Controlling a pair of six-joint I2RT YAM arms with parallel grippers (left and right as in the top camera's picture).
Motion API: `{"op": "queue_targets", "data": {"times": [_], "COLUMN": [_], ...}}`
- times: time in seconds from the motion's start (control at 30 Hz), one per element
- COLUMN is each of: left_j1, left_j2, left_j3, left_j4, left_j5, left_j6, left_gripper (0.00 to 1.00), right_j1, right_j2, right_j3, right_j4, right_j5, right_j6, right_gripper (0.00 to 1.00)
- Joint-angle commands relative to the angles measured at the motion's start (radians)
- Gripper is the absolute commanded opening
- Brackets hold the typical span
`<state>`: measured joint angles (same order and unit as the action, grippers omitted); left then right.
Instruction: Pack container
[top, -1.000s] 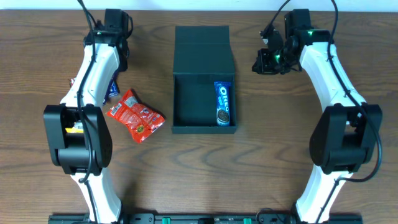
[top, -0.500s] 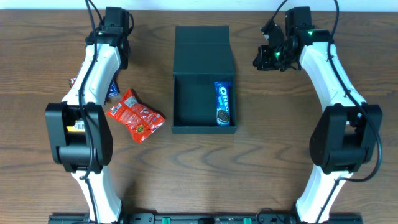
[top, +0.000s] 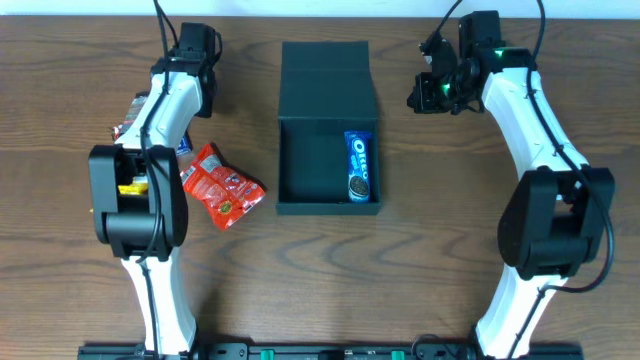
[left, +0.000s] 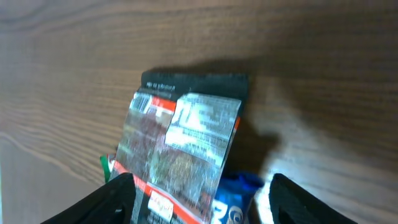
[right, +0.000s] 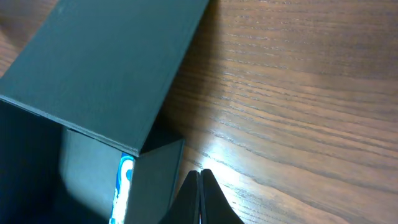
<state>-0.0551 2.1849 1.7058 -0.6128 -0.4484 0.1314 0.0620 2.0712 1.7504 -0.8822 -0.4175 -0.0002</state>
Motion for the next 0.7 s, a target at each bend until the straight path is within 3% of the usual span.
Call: {"op": "queue_targets", "data": {"times": [0.0, 0.23, 0.67], "left_j1": [0.006, 0.006, 0.011], "left_j2": [0.027, 0.080, 0.097], "left_j3": [-0.005, -0.004, -0.004], "left_j4": [0.021, 0.050, 0.098], "left_j5": [-0.013, -0.116, -0.187], "left_j6": [0.027, 0.026, -0.061], "left_gripper": [0.72, 0.79, 0.80], "right_j1": [-0.003, -0.003, -0.003], "right_j2": [-0.003, -0.003, -0.003], "right_j3": [0.016, 0.016, 0.016], "right_j4": [-0.004, -0.005, -0.008], "right_j5": [0.000, -0.001, -0.001], "right_j6": [0.014, 0.014, 0.030], "right_gripper": [0.01, 0.01, 0.01]}}
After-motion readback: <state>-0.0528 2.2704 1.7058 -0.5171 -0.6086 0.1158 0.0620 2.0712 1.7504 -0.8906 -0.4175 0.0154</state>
